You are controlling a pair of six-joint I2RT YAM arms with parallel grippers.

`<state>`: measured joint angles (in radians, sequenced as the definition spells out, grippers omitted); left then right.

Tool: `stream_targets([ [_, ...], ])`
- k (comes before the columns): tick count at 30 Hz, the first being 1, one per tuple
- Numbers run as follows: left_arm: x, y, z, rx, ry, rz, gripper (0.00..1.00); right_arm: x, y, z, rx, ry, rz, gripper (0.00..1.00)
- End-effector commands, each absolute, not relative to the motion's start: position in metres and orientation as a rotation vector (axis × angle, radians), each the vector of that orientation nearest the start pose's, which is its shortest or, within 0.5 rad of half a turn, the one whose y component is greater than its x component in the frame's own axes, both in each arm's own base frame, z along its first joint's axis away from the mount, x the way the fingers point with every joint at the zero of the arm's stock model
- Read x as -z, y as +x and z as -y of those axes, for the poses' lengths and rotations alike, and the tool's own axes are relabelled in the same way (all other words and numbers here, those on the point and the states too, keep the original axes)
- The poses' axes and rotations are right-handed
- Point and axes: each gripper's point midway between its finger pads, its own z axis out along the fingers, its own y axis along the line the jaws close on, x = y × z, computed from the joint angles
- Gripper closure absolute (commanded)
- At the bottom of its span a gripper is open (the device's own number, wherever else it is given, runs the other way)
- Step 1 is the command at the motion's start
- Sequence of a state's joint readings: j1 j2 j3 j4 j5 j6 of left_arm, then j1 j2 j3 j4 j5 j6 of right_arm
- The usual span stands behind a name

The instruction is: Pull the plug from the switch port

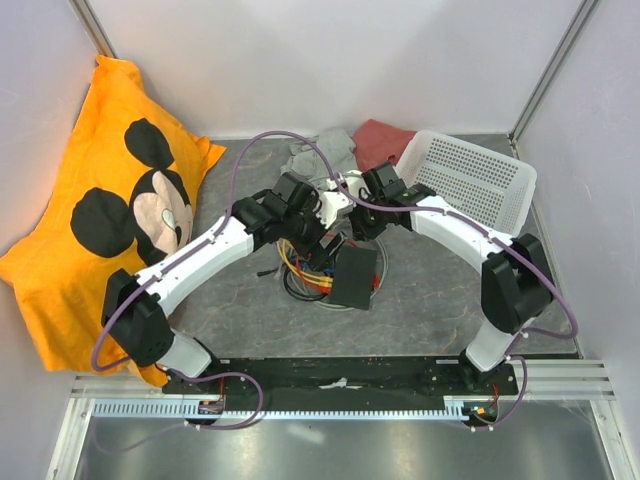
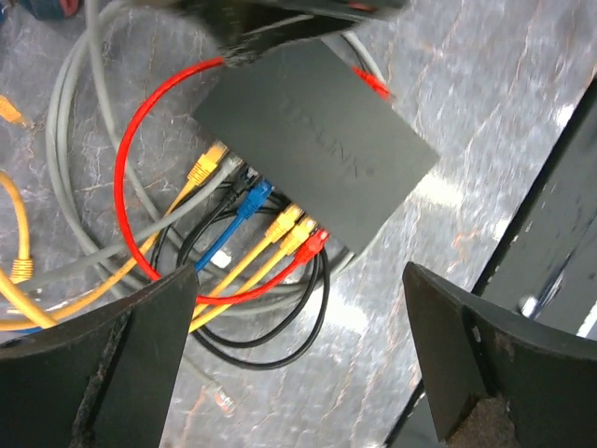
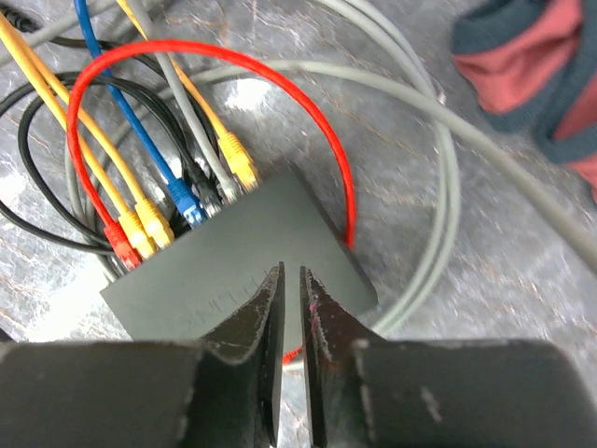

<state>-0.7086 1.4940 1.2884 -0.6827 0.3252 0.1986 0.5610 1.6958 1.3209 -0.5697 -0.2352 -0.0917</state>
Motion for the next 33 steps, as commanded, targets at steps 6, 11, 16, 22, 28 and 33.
stream_targets([
  [6,-0.183,0.212,0.225,0.618,1.348,-2.042,0.05,-0.140,0.368,-0.295,-0.620,-0.856,-2.309,0.84],
  [11,-0.185,0.185,0.198,0.567,1.344,-1.807,0.02,-0.139,0.364,-0.335,-0.669,-0.974,-2.259,0.85],
  [16,-0.184,0.200,0.189,0.489,1.162,-1.809,0.03,-0.133,0.368,-0.390,-0.714,-1.040,-2.212,0.85],
  [22,-0.195,0.198,0.185,0.477,1.132,-1.796,0.05,-0.143,0.348,-0.421,-0.672,-1.158,-2.119,0.84],
  [28,-0.216,0.204,0.174,0.423,1.020,-1.795,0.06,-0.154,0.317,-0.363,-0.510,-1.276,-2.072,0.60],
  [33,-0.262,0.228,0.188,0.406,0.970,-1.662,0.04,-0.152,0.289,-0.326,-0.448,-1.355,-2.077,0.24],
])
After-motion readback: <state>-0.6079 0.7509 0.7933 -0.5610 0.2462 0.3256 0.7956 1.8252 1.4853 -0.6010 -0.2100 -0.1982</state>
